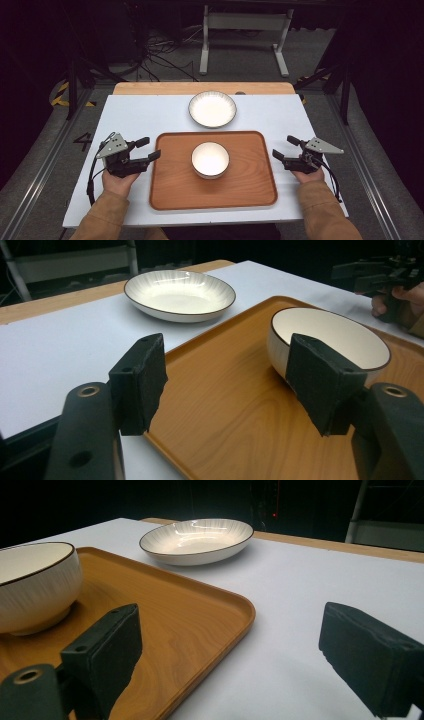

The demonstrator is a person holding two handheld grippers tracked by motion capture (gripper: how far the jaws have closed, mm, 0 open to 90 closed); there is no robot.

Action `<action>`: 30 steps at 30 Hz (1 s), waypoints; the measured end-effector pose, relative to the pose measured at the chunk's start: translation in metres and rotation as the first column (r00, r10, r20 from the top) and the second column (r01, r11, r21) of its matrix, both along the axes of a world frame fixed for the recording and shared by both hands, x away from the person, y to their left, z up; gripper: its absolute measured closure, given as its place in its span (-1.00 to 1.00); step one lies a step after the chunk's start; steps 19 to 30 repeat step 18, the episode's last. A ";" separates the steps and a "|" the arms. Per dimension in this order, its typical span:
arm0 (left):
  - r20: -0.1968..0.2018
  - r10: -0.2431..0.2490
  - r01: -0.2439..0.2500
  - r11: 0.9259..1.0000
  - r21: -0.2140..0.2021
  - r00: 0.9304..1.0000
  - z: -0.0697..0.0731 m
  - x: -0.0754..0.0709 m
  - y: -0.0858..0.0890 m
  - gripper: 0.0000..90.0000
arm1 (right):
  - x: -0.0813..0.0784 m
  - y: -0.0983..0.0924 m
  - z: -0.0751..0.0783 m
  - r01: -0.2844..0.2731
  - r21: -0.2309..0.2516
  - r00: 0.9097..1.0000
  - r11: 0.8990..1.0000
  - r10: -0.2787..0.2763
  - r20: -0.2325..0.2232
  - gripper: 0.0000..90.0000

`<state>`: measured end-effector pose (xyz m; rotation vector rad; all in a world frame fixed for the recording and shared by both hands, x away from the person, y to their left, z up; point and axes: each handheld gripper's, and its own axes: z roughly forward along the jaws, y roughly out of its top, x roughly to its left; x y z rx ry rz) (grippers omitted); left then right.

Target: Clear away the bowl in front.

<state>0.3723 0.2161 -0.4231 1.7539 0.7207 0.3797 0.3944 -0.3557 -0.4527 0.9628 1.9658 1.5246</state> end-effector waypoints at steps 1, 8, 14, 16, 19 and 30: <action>0.004 -0.006 0.006 1.000 0.002 1.000 -0.002 0.001 0.001 -0.27 | 0.000 0.000 0.000 -0.001 0.000 1.000 1.000 0.001 0.000 -0.77; 0.075 -0.009 0.013 0.998 -0.059 0.997 -0.012 0.001 0.006 -0.34 | 0.000 0.000 0.000 -0.002 0.001 1.000 1.000 0.002 0.000 -0.77; 0.114 -0.010 0.018 0.998 -0.068 0.993 -0.019 0.002 0.006 -0.49 | 0.000 0.000 0.000 -0.002 0.002 1.000 1.000 0.002 0.000 -0.77; 0.113 -0.003 0.011 0.997 -0.075 0.994 -0.021 0.003 0.006 -0.50 | 0.000 0.000 0.000 -0.002 0.002 1.000 1.000 0.002 -0.001 -0.77; 0.103 0.001 0.008 0.997 -0.083 0.995 -0.022 0.003 0.008 -0.52 | 0.000 0.000 0.000 -0.003 0.002 1.000 1.000 0.003 -0.001 -0.77; 0.103 0.001 0.008 0.997 -0.083 0.995 -0.022 0.003 0.008 -0.52 | 0.000 0.000 0.000 -0.003 0.002 1.000 1.000 0.003 -0.001 -0.77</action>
